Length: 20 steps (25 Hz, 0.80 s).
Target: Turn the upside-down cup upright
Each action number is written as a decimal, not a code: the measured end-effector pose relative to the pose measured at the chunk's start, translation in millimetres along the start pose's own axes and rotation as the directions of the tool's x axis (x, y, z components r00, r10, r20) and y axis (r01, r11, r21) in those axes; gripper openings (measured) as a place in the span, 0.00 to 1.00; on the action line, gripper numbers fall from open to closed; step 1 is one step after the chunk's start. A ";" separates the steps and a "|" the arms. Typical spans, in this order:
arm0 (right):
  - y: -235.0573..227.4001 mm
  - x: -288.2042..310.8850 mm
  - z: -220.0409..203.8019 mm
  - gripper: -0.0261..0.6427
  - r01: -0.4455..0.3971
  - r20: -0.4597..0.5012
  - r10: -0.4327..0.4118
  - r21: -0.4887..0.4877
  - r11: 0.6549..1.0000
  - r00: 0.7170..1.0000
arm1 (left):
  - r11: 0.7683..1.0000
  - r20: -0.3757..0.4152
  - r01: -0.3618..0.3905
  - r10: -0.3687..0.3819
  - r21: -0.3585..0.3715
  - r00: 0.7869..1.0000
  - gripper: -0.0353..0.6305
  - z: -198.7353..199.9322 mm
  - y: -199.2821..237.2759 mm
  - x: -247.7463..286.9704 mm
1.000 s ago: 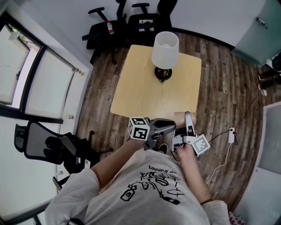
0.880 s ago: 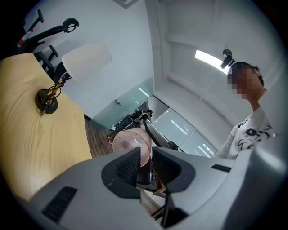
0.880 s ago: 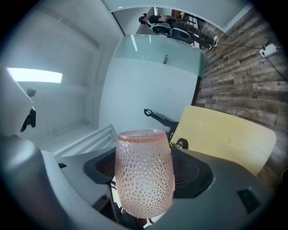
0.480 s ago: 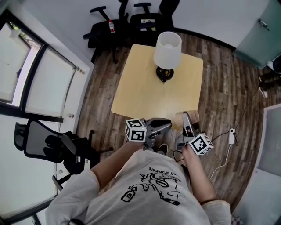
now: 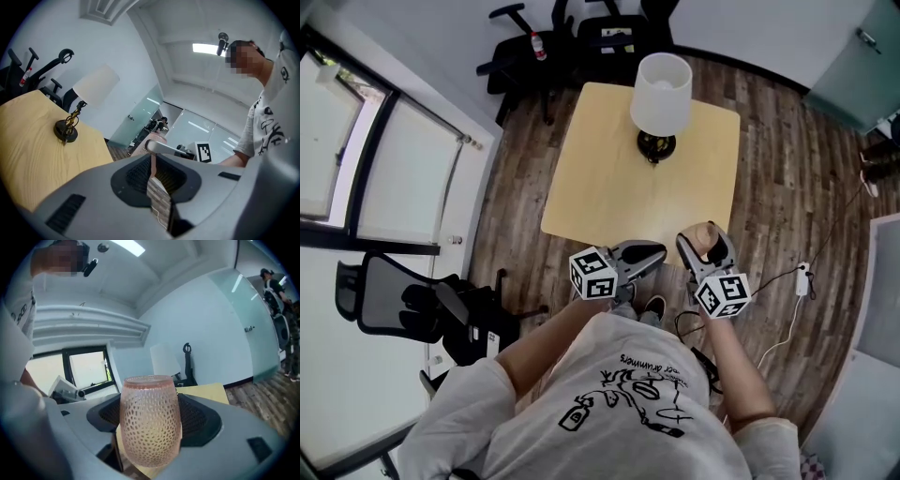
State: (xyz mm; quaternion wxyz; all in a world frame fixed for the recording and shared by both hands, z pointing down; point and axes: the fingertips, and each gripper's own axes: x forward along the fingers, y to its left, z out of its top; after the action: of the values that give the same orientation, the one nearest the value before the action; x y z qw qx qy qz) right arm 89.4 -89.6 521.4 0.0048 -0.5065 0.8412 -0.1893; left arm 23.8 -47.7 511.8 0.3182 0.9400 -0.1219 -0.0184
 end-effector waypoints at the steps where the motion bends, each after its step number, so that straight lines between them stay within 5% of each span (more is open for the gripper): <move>1: 0.5 2.4 -5.3 0.58 -0.001 -0.014 0.001 -0.035 0.999 1.000 | 1.000 0.003 -0.004 0.004 0.011 1.000 0.11 -1.2 1.9 -0.3; 13: -7.9 22.6 -68.6 0.58 -0.026 -0.122 -0.004 -0.250 0.968 0.993 | 0.995 -0.070 -0.050 0.057 0.086 0.996 0.09 -26.9 33.2 7.0; 20: -11.7 34.7 -99.8 0.58 -0.022 -0.132 -0.016 -0.282 0.959 0.991 | 0.994 -0.077 -0.076 0.082 0.080 0.994 0.08 -44.0 54.6 9.0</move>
State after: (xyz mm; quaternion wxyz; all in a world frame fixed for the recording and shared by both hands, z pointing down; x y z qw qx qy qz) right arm 62.5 -92.8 624.2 -0.1235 -0.4870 0.8588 -0.1004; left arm 25.6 -65.6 580.1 0.2867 0.9460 -0.1469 0.0367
